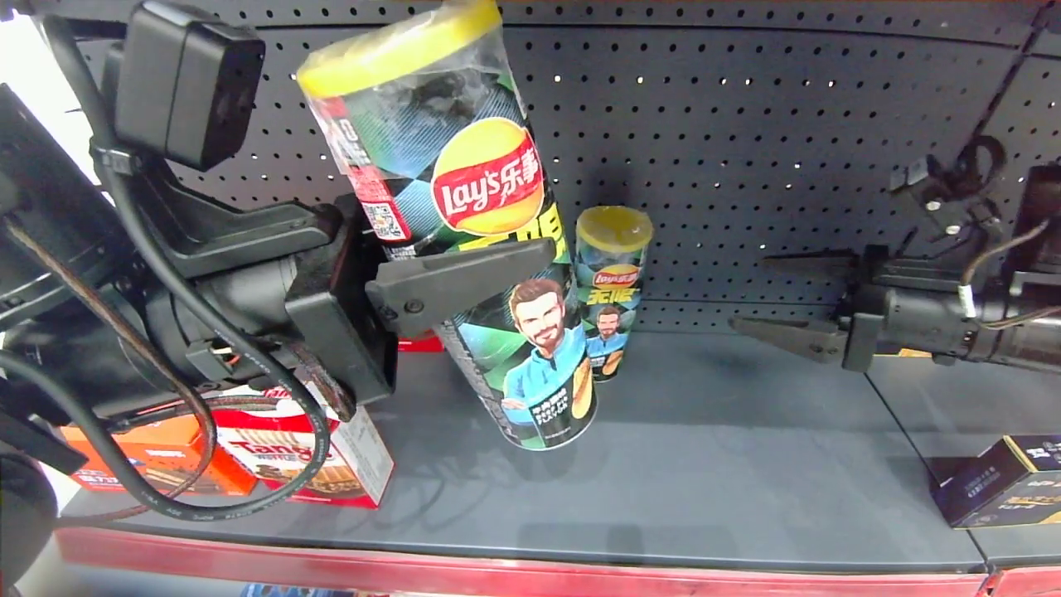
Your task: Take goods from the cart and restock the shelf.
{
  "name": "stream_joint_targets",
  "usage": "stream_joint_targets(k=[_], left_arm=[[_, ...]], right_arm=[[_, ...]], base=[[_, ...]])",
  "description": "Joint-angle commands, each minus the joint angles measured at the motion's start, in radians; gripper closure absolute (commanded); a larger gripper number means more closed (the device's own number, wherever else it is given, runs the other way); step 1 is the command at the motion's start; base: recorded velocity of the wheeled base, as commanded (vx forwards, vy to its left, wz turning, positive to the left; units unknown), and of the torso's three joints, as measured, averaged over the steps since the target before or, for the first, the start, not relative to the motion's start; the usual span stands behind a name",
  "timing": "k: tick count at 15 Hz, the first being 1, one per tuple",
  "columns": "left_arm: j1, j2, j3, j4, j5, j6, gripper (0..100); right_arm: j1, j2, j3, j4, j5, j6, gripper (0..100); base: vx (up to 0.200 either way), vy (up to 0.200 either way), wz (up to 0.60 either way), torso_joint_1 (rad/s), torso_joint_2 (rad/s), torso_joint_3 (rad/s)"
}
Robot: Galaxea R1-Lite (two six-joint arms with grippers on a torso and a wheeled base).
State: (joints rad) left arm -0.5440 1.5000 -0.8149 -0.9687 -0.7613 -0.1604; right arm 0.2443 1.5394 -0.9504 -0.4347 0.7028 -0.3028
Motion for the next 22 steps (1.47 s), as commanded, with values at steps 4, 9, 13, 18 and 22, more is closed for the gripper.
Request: stream_joint_targets(k=[4, 9, 13, 18, 22], left_arm=[[0.009, 0.016, -0.063, -0.001, -0.004, -0.064, 100], [0.032, 0.031, -0.052, -0.008, -0.009, -0.062, 100], [0.065, 0.029, -0.035, -0.016, -0.009, -0.059, 100], [0.072, 0.029, 0.029, -0.048, -0.009, -0.057, 100], [0.088, 0.031, 0.034, -0.050, -0.009, -0.057, 100]], right_arm=[[0.029, 0.275, -0.202, -0.032, 0.247, -0.045, 0], [0.035, 0.406, -0.324, -0.045, 0.287, -0.050, 0], [0.056, 0.475, -0.378, -0.053, 0.299, -0.049, 0], [0.087, 0.581, -0.450, -0.079, 0.290, -0.044, 0], [0.107, 0.657, -0.498, -0.101, 0.267, -0.042, 0]], base=[[0.000, 0.000, 0.00, 0.000, 0.00, 0.000], [0.000, 0.000, 0.00, 0.000, 0.00, 0.000], [0.000, 0.000, 0.00, 0.000, 0.00, 0.000], [0.000, 0.000, 0.00, 0.000, 0.00, 0.000], [0.000, 0.000, 0.00, 0.000, 0.00, 0.000]])
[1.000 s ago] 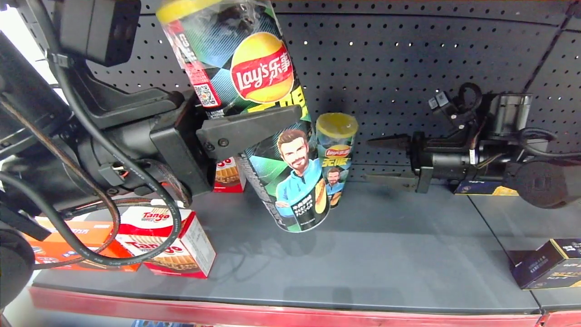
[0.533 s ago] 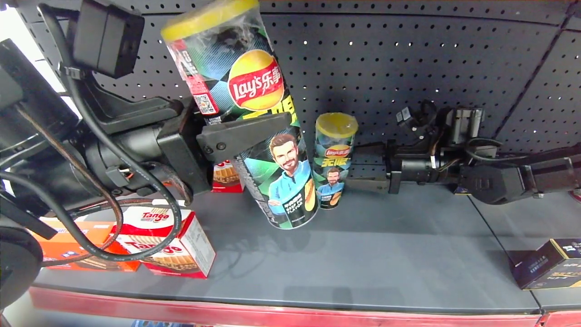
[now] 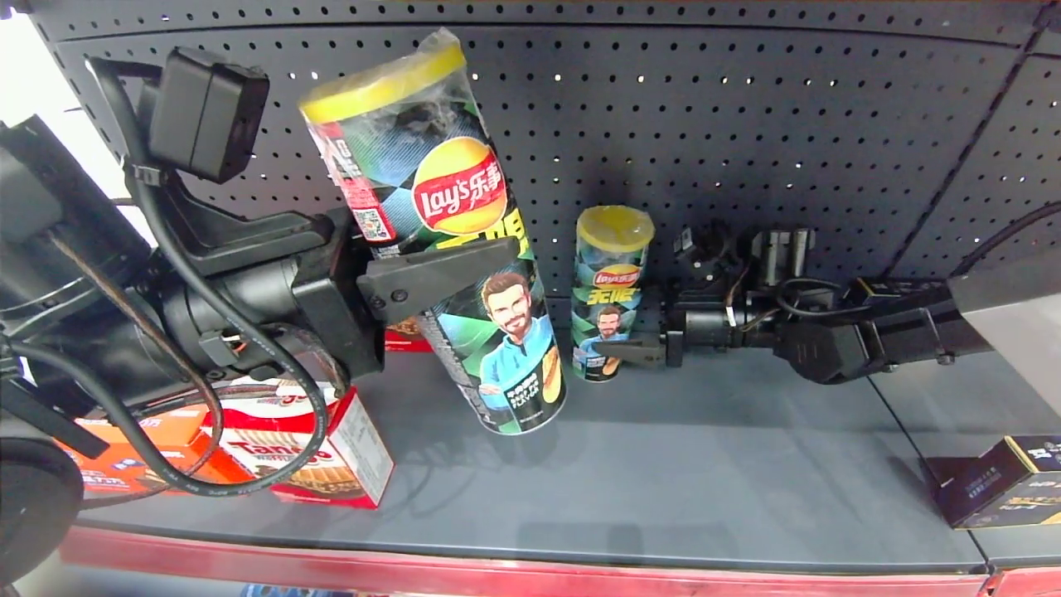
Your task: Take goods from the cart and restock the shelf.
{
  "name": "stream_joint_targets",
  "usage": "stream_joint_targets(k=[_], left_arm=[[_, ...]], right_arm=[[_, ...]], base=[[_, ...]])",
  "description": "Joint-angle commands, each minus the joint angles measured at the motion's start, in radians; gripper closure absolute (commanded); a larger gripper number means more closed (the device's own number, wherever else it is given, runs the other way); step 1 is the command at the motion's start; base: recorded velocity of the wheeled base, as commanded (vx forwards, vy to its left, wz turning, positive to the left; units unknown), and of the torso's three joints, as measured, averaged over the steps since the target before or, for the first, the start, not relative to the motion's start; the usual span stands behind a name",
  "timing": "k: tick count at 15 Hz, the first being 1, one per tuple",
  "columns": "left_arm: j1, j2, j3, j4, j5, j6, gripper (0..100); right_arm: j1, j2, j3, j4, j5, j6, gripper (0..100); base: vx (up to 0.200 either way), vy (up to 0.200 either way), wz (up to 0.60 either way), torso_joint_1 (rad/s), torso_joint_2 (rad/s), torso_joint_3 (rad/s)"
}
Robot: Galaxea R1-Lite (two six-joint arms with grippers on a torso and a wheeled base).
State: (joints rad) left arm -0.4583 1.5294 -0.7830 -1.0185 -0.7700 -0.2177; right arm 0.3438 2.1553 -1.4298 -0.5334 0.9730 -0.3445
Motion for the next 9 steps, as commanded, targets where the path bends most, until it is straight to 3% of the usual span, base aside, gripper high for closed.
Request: stream_joint_targets(k=[1, 7, 8, 9], left_arm=[[0.003, 0.002, 0.005, 0.000, 0.000, 0.000, 100], [0.015, 0.011, 0.013, 0.000, 0.000, 0.001, 100], [0.017, 0.014, 0.013, -0.002, 0.000, 0.001, 100], [0.017, 0.014, 0.013, -0.002, 0.000, 0.001, 100]], right_arm=[[0.009, 0.049, -0.031, -0.002, -0.004, -0.001, 0], [0.029, 0.124, -0.127, -0.003, -0.039, 0.036, 0], [0.030, 0.127, -0.130, -0.008, -0.040, 0.036, 100], [0.038, 0.126, -0.126, -0.016, -0.056, 0.036, 100]], base=[[0.000, 0.000, 0.00, 0.000, 0.00, 0.000], [0.000, 0.000, 0.00, 0.000, 0.00, 0.000], [0.000, 0.000, 0.00, 0.000, 0.00, 0.000], [0.000, 0.000, 0.00, 0.000, 0.00, 0.000]])
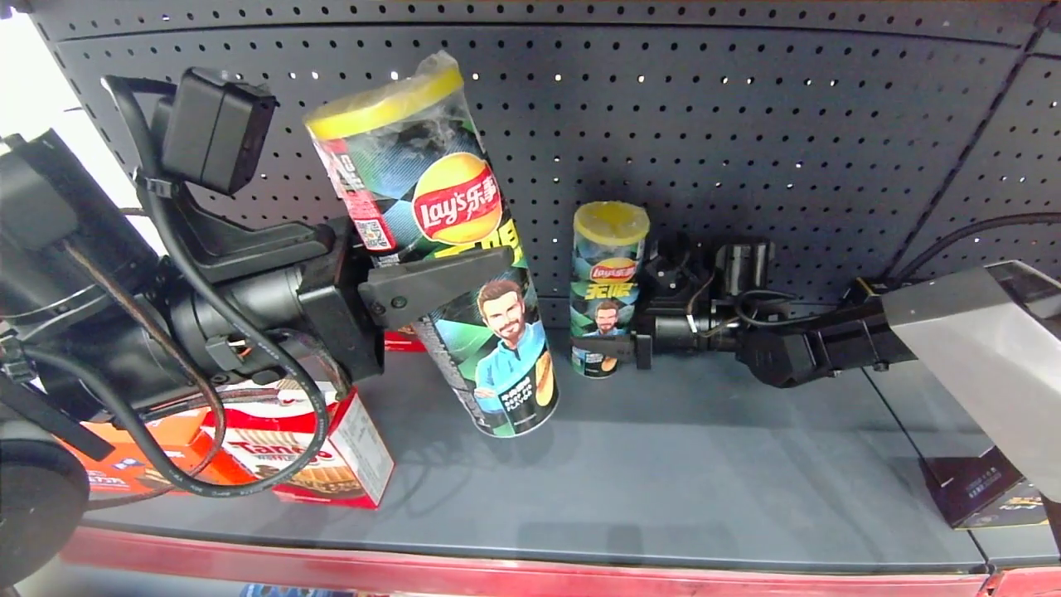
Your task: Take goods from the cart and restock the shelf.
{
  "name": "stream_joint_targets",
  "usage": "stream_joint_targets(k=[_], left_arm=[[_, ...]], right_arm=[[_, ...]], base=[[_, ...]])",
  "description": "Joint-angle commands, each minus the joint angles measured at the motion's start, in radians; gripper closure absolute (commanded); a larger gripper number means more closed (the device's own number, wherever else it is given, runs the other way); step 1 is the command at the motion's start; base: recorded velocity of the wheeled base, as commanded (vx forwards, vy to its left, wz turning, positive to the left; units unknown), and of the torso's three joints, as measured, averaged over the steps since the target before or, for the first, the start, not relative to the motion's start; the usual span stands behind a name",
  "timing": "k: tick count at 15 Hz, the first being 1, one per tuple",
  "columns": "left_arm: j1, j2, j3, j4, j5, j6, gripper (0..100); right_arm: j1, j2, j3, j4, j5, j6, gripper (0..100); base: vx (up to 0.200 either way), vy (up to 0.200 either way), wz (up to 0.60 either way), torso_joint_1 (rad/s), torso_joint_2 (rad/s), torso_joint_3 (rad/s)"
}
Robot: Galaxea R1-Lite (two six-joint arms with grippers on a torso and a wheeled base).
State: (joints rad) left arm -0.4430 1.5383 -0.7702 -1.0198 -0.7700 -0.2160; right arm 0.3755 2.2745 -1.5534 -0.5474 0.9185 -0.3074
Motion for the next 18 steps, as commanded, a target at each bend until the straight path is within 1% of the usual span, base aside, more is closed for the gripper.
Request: stream_joint_targets(k=[1, 3, 5, 6, 7, 8, 9, 11, 12, 15, 16, 17, 18], left_arm=[[0.001, 0.005, 0.005, 0.000, 0.000, 0.000, 100], [0.001, 0.002, 0.020, -0.002, 0.000, 0.001, 100], [0.003, 0.000, 0.043, -0.033, 0.000, -0.003, 100], [0.003, -0.001, 0.049, -0.033, 0.000, -0.003, 100], [0.007, -0.003, 0.049, -0.033, 0.000, -0.003, 100], [0.027, -0.003, 0.048, -0.033, -0.003, -0.003, 100], [0.033, -0.004, 0.043, -0.033, -0.005, -0.003, 100], [0.035, -0.021, 0.054, -0.029, -0.020, -0.003, 100], [0.035, -0.030, 0.060, -0.026, -0.023, -0.003, 100], [0.035, -0.033, 0.074, -0.028, -0.023, -0.003, 100], [0.033, -0.033, 0.074, -0.028, -0.023, -0.005, 100], [0.033, -0.033, 0.074, -0.025, -0.023, -0.005, 100], [0.033, -0.033, 0.074, -0.025, -0.023, -0.003, 100]], right_arm=[[0.006, 0.005, 0.001, -0.002, -0.006, -0.001, 100], [0.006, 0.000, 0.004, -0.002, -0.007, -0.001, 100], [0.009, -0.009, 0.013, -0.002, -0.007, -0.001, 100], [0.014, -0.030, 0.027, -0.002, -0.007, 0.001, 100], [0.023, -0.058, 0.047, -0.003, -0.007, 0.001, 100], [0.033, -0.092, 0.076, -0.003, -0.007, 0.001, 100], [0.045, -0.128, 0.119, -0.006, -0.007, 0.001, 100], [0.069, -0.204, 0.237, -0.054, -0.009, 0.002, 100], [0.069, -0.230, 0.311, -0.117, -0.018, 0.001, 100], [0.092, -0.285, 0.526, -0.305, -0.106, 0.002, 100], [0.094, -0.300, 0.572, -0.332, -0.113, 0.002, 100], [0.108, -0.339, 0.667, -0.381, -0.118, 0.016, 100], [0.115, -0.352, 0.701, -0.402, -0.119, 0.027, 100]], base=[[0.000, 0.000, 0.00, 0.000, 0.00, 0.000], [0.000, 0.000, 0.00, 0.000, 0.00, 0.000], [0.000, 0.000, 0.00, 0.000, 0.00, 0.000], [0.000, 0.000, 0.00, 0.000, 0.00, 0.000], [0.000, 0.000, 0.00, 0.000, 0.00, 0.000], [0.000, 0.000, 0.00, 0.000, 0.00, 0.000], [0.000, 0.000, 0.00, 0.000, 0.00, 0.000], [0.000, 0.000, 0.00, 0.000, 0.00, 0.000], [0.000, 0.000, 0.00, 0.000, 0.00, 0.000], [0.000, 0.000, 0.00, 0.000, 0.00, 0.000], [0.000, 0.000, 0.00, 0.000, 0.00, 0.000], [0.000, 0.000, 0.00, 0.000, 0.00, 0.000], [0.000, 0.000, 0.00, 0.000, 0.00, 0.000]])
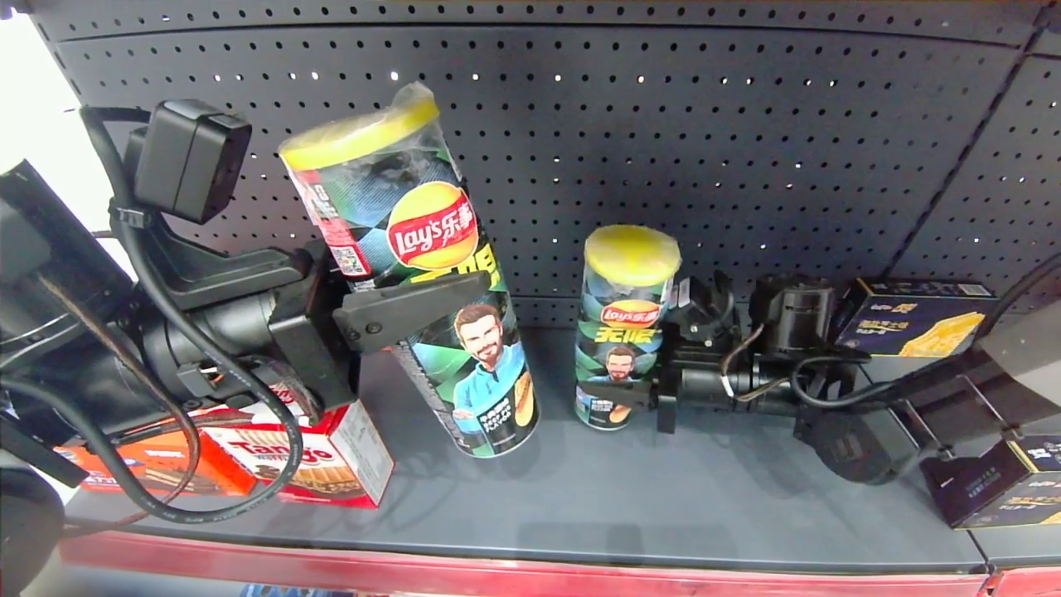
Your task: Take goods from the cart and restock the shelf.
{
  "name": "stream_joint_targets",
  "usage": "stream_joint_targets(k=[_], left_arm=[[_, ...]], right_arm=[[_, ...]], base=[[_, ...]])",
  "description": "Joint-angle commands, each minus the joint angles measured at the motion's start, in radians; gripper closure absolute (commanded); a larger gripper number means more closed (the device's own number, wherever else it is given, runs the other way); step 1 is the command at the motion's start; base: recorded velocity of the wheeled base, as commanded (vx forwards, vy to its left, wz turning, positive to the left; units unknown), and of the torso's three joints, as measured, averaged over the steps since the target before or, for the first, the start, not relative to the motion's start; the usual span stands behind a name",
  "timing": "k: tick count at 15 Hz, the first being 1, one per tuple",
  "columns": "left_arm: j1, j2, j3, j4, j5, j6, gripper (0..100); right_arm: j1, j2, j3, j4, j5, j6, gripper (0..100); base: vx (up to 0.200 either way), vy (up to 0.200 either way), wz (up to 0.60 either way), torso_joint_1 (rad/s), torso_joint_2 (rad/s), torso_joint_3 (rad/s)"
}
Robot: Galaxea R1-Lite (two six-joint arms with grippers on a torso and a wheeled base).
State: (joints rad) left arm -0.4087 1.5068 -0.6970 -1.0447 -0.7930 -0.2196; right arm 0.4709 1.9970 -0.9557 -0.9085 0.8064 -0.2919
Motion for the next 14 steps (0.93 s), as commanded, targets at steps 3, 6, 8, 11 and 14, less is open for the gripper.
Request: stream_joint_targets(k=[3, 6, 8, 11, 14], left_arm=[[-0.001, -0.002, 0.002, 0.002, 0.000, -0.001, 100], [0.001, -0.004, 0.011, 0.002, 0.000, -0.001, 100], [0.001, -0.004, 0.019, -0.001, 0.000, -0.001, 100], [0.001, -0.002, 0.019, -0.001, 0.001, -0.001, 100], [0.001, -0.002, 0.019, -0.001, 0.001, -0.001, 100]], right_arm=[[0.028, -0.119, 0.212, -0.119, -0.036, 0.030, 100], [0.041, -0.184, 0.313, -0.125, -0.036, 0.039, 100], [0.052, -0.193, 0.377, -0.156, -0.038, 0.037, 100], [0.055, -0.153, 0.419, -0.216, -0.039, 0.037, 100], [0.051, -0.101, 0.414, -0.254, -0.039, 0.037, 100]], base=[[0.000, 0.000, 0.00, 0.000, 0.00, 0.000], [0.000, 0.000, 0.00, 0.000, 0.00, 0.000], [0.000, 0.000, 0.00, 0.000, 0.00, 0.000], [0.000, 0.000, 0.00, 0.000, 0.00, 0.000], [0.000, 0.000, 0.00, 0.000, 0.00, 0.000]])
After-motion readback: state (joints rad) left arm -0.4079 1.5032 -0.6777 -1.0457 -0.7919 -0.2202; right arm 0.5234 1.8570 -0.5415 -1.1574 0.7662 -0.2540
